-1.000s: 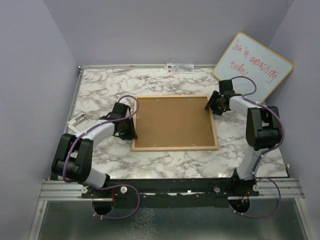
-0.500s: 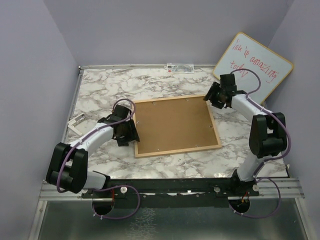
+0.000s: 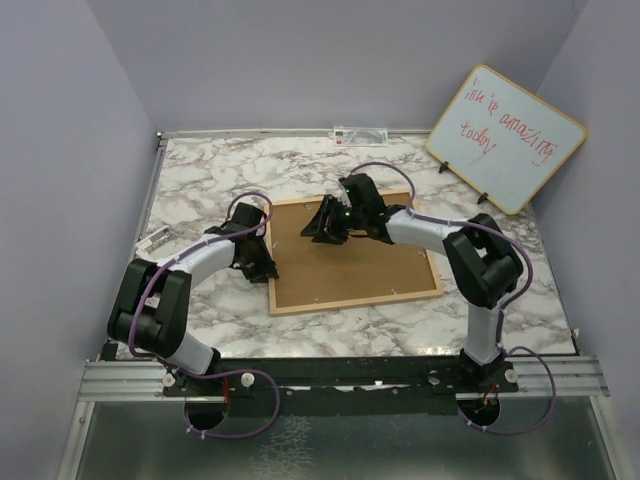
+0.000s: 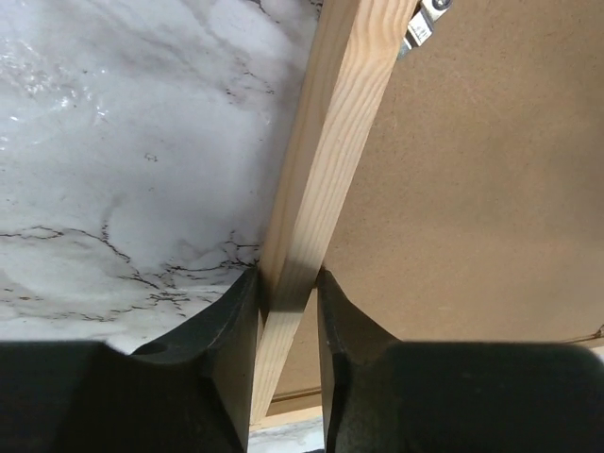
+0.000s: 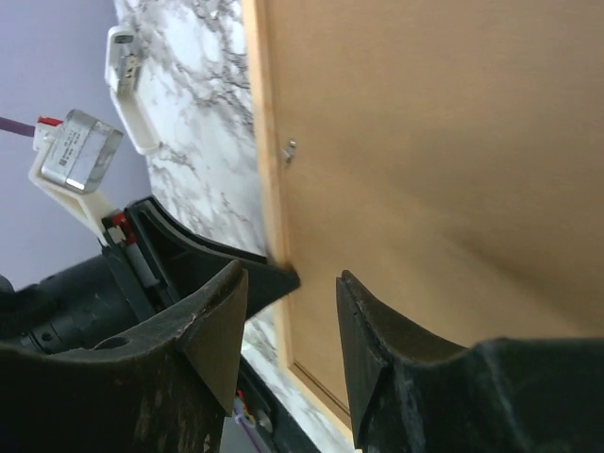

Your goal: Put the photo into the frame

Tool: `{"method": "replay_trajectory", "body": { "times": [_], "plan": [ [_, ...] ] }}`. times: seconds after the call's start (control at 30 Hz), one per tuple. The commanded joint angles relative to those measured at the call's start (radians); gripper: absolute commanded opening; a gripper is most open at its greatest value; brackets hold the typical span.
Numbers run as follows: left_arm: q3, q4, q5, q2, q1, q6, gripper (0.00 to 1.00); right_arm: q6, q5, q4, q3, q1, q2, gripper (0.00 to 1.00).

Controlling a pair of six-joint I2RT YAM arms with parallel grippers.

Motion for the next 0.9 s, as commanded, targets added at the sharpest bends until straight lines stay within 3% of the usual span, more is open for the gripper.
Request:
{"method": "replay_trajectory", "body": {
  "times": [0.0, 0.3, 0.7, 0.87],
  "plan": [
    [-0.097, -0.004, -0.065, 0.092, 0.0, -0.068, 0.23, 0.108, -0.04, 0.125, 0.092, 0.046, 0.09, 0.46],
    [-0.142, -0.03, -0.119, 0.152, 0.0, -0.088, 0.19, 0.16, -0.032, 0.155, 0.229, 0.138, 0.263, 0.43],
    [-0.122, -0.085, -0.19, 0.175, 0.0, -0.117, 0.15, 0.084, 0.087, -0.012, 0.338, 0.181, 0.356, 0.42],
    [-0.102, -0.126, -0.245, 0.184, -0.001, -0.109, 0.2, 0.058, 0.155, -0.089, 0.357, 0.189, 0.36, 0.44]
  ]
}}
